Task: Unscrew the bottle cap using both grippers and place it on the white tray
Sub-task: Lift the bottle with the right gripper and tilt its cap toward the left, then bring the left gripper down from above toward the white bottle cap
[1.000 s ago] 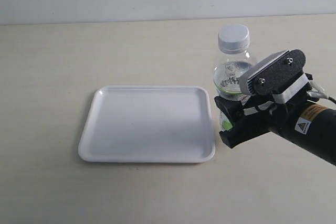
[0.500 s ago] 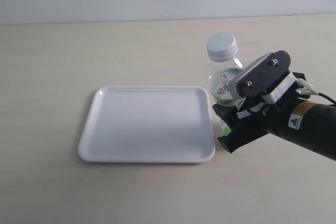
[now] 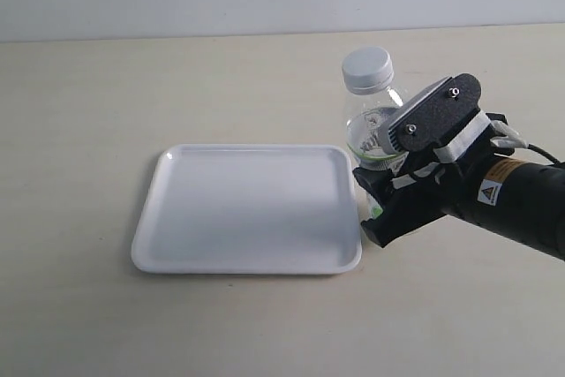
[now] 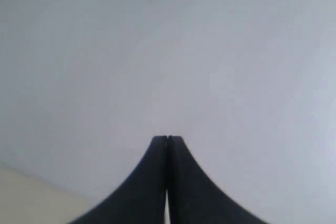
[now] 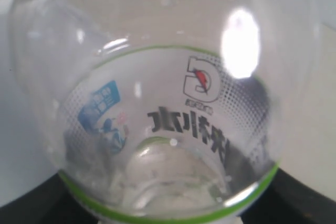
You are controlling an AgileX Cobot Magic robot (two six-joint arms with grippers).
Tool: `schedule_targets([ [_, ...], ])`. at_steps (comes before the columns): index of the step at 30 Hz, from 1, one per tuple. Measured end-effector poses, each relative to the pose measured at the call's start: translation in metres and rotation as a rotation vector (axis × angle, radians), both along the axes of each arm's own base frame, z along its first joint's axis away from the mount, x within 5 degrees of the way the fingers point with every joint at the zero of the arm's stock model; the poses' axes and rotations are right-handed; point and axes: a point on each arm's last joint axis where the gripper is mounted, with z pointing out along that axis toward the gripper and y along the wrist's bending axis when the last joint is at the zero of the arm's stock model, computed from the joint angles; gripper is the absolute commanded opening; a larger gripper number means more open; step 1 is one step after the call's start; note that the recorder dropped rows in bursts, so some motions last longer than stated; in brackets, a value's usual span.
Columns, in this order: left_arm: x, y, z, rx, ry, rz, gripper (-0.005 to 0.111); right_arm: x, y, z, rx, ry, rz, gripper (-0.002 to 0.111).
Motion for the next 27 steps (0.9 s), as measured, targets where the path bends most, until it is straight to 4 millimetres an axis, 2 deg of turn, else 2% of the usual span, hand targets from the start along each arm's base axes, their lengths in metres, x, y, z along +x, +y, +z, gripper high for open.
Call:
schedule_targets([
  [2,-0.004,0.0,0.01,-0.079,-0.1,-0.036,0.0,0.0,0.0,0.0,0.0,-0.001,0.0,0.0],
  [5,-0.006,-0.002,0.031,-0.088,-0.17,-0.059,0.0,0.0,0.0,0.0,0.0,-0.001,0.0,0.0],
  [6,-0.005,-0.003,0.042,-0.07,-0.185,-0.062,0.0,0.0,0.0,0.0,0.0,-0.001,0.0,0.0],
  [8,0.004,-0.009,0.081,0.021,-0.218,-0.069,0.0,0.0,0.0,0.0,0.0,-0.001,0.0,0.0],
  [9,0.019,-0.014,0.105,0.104,-0.21,-0.072,0.0,0.0,0.0,0.0,0.0,-0.001,0.0,0.0],
  [10,0.03,-0.018,0.116,0.141,-0.194,-0.077,0.0,0.0,0.0,0.0,0.0,-0.001,0.0,0.0],
  [11,0.059,-0.025,0.13,0.206,-0.118,-0.089,0.0,0.0,0.0,0.0,0.0,-0.001,0.0,0.0],
  [12,0.075,-0.028,0.135,0.235,-0.072,-0.097,0.0,0.0,0.0,0.0,0.0,-0.001,0.0,0.0],
  [13,0.105,-0.035,0.14,0.26,0.032,-0.119,0.0,0.0,0.0,0.0,0.0,0.0,0.0,0.0],
  [14,0.121,-0.039,0.138,0.281,0.096,-0.139,0.0,0.0,0.0,0.0,-0.001,0.002,0.0,0.0],
  [16,0.171,-0.059,0.116,0.45,0.299,-0.226,0.0,0.0,0.0,-0.001,-0.003,0.009,0.0,0.0],
  [18,0.195,-0.074,0.105,0.614,0.357,-0.283,0.0,-0.001,0.0,-0.001,-0.004,0.011,0.0,0.0],
  [20,0.217,-0.079,0.097,0.736,0.377,-0.271,0.0,-0.001,0.0,-0.001,-0.004,0.011,0.0,0.0],
  [23,0.244,-0.072,0.081,0.918,0.41,-0.137,0.0,-0.001,0.0,-0.001,-0.004,0.011,0.0,0.0],
  [27,0.261,-0.054,0.06,1.343,0.43,0.062,0.0,-0.001,0.0,-0.001,-0.006,0.01,0.002,0.0],
])
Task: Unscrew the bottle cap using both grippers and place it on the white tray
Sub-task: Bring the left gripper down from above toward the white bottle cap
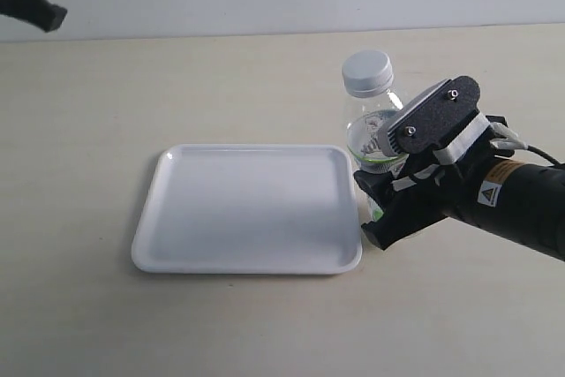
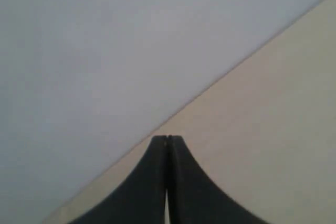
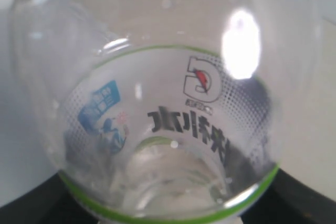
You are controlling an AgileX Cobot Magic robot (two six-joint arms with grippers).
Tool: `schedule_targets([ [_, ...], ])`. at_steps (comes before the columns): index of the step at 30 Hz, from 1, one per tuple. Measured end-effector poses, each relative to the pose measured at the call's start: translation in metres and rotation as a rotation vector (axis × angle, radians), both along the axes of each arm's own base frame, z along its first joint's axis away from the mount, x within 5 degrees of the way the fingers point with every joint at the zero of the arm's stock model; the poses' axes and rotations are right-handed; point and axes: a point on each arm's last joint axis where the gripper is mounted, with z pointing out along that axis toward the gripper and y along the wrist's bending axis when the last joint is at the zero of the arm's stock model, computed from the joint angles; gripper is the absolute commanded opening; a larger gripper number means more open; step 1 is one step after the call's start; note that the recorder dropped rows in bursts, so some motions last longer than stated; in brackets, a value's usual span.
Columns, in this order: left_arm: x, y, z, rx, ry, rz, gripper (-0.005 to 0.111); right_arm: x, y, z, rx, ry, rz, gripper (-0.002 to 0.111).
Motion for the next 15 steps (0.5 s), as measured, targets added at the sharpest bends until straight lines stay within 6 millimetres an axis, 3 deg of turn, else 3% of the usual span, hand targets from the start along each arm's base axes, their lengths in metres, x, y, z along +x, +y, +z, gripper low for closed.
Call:
schedule_targets([
  [3,0.004,0.012,-0.012,0.115,0.026,0.11,0.0,0.0,0.0,0.0,0.0,0.0,0.0,0.0],
  [8,-0.001,0.018,-0.027,0.016,0.185,0.246,0.0,0.0,0.0,0.0,-0.002,0.002,0.001,0.0],
  [12,-0.004,0.008,-0.032,-0.189,0.388,0.284,0.0,-0.001,0.0,-0.001,-0.005,0.01,0.001,0.0],
  [15,-0.005,-0.007,-0.023,-0.312,0.522,0.214,0.0,-0.001,0.0,-0.001,-0.007,0.014,0.002,0.0],
])
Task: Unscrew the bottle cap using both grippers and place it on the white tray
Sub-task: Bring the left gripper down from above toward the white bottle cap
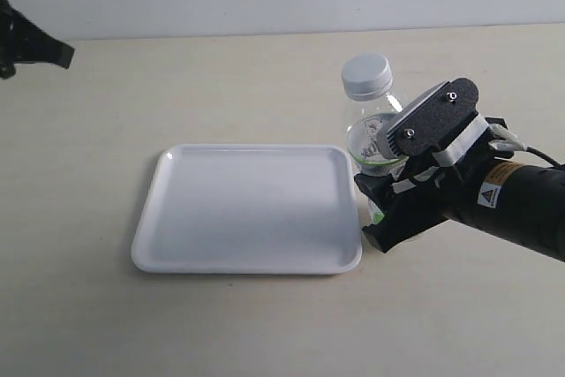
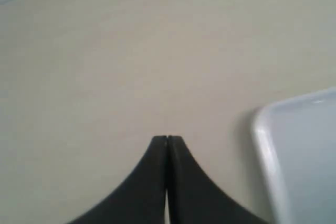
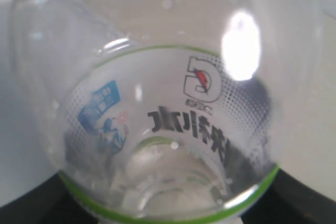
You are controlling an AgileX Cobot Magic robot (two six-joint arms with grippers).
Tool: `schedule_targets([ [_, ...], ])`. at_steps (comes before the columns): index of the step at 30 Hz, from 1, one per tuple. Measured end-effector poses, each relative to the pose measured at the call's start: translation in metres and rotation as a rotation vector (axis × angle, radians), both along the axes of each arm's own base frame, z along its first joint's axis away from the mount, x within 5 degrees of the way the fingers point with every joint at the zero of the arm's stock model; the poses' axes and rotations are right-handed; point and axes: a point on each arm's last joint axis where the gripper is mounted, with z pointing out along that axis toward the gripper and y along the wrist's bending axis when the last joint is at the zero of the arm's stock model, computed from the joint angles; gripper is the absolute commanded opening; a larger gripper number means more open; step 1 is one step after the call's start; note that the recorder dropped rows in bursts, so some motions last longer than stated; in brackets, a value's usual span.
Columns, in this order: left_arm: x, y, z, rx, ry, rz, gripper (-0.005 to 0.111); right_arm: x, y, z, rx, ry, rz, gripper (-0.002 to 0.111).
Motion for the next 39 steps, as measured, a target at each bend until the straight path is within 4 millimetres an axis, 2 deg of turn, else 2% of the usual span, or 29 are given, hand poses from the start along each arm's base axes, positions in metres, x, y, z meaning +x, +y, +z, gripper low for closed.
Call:
schedule_targets([
  [3,-0.003,-0.023,0.016,-0.137,0.045,-0.157,0.008,0.0,0.0,0.0,-0.002,0.002,0.001,0.0],
  [8,-0.017,-0.069,0.036,-0.391,0.064,-0.405,0.032,-0.001,0.0,-0.001,-0.007,0.015,0.002,0.0],
  [13,-0.033,-0.104,0.039,-0.468,0.074,-0.568,0.071,-0.001,0.0,-0.002,-0.01,0.024,0.002,0.0],
  [14,-0.036,-0.11,0.039,-0.477,0.075,-0.594,0.076,-0.001,0.0,-0.002,-0.01,0.024,0.002,0.0],
  [20,-0.048,-0.136,0.052,-0.512,0.106,-0.709,0.075,-0.001,0.0,-0.002,-0.01,0.024,0.002,0.0],
  [27,-0.031,-0.153,0.082,-0.538,0.219,-0.707,0.075,-0.001,0.0,-0.002,-0.012,0.03,0.002,0.0],
  [32,-0.018,-0.169,0.073,-0.428,0.302,-0.701,0.075,-0.001,0.0,-0.002,-0.012,0.03,0.002,0.0],
  [39,-0.019,-0.201,0.065,-0.364,0.367,-0.76,0.075,-0.002,0.0,-0.003,-0.016,0.034,0.005,0.0],
])
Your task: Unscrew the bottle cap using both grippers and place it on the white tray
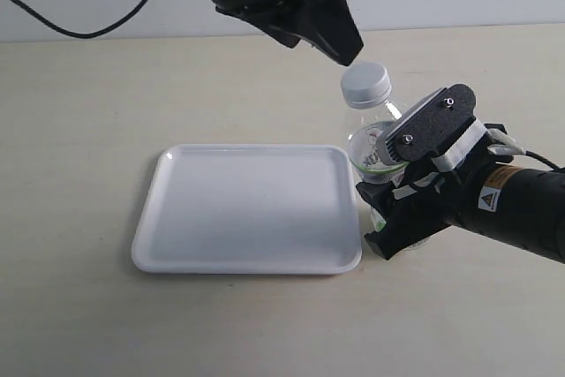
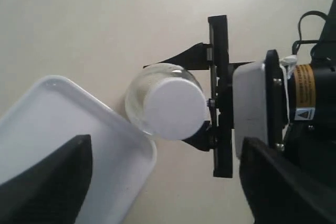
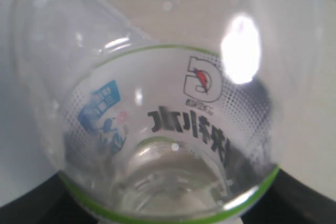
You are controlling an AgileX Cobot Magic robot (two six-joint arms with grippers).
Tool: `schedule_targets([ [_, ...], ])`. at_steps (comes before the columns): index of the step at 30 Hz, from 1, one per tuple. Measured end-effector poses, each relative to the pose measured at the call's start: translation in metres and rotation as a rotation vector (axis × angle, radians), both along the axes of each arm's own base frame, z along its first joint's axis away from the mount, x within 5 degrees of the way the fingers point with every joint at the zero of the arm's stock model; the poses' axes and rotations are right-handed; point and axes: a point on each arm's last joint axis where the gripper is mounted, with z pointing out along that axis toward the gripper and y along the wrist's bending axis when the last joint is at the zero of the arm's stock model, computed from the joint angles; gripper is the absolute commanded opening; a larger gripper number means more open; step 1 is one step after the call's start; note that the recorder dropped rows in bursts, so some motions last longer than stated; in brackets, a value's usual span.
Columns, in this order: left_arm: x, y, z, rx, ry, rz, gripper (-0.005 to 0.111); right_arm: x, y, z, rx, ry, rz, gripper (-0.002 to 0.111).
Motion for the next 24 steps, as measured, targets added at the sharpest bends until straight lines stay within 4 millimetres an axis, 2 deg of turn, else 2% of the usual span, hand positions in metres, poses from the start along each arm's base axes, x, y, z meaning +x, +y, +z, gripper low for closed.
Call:
schedule_targets([
  [9,0.004,-0.032,-0.006,0.118,-0.031,-0.014,0.075,0.0,0.0,0.0,-0.001,0.002,0.0,0.0],
  [14,-0.002,-0.048,-0.009,0.142,-0.052,-0.046,0.075,0.0,0.0,0.0,-0.001,0.002,0.0,0.0],
  [24,0.0,-0.051,-0.013,0.188,-0.072,-0.037,0.074,0.0,0.0,0.0,-0.001,0.002,0.0,0.0],
])
